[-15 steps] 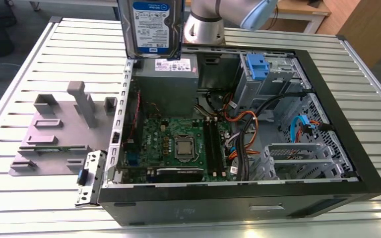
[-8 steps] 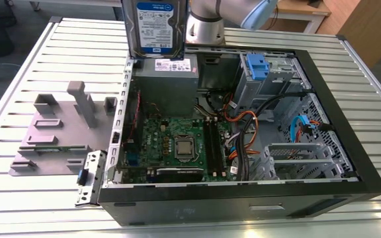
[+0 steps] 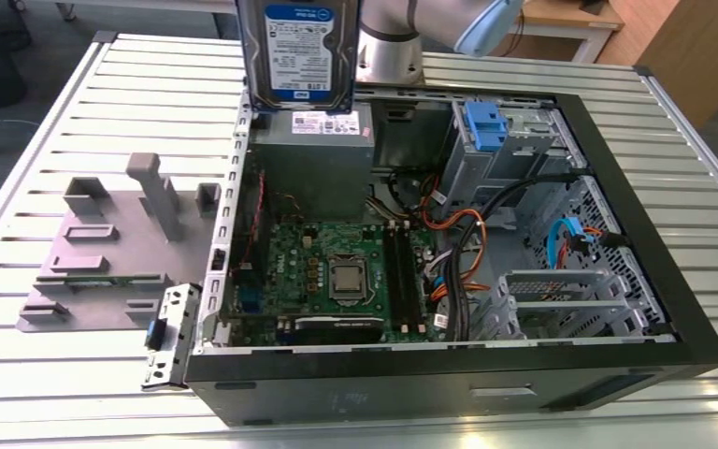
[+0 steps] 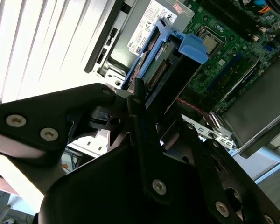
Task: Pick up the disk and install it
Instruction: 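Pick up the disk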
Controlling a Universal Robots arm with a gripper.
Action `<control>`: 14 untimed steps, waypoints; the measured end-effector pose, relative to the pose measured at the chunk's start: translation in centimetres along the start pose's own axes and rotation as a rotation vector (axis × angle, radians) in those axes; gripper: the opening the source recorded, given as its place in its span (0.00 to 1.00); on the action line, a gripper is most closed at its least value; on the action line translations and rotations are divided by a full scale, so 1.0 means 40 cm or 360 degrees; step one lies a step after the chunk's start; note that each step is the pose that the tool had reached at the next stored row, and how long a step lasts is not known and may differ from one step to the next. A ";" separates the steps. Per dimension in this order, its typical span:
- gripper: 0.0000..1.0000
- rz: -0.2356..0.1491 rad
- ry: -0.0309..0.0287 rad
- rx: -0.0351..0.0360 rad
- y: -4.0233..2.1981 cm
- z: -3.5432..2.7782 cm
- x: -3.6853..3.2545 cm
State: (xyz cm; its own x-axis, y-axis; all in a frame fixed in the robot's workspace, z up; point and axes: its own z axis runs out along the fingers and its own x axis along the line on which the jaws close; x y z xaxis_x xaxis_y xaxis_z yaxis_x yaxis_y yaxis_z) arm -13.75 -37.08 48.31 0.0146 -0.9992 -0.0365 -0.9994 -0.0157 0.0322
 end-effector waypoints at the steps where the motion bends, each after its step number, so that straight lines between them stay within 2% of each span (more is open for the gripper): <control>1: 0.35 0.0000 0.00000 0.0000 -0.001 0.000 0.000; 14: 0.35 0.0000 0.00000 0.0000 -0.010 0.000 0.000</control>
State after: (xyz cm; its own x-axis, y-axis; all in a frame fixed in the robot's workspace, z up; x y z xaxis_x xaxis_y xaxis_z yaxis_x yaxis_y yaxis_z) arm -13.33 -37.08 48.32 0.0145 -0.9992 -0.0365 -0.9994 -0.0157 0.0322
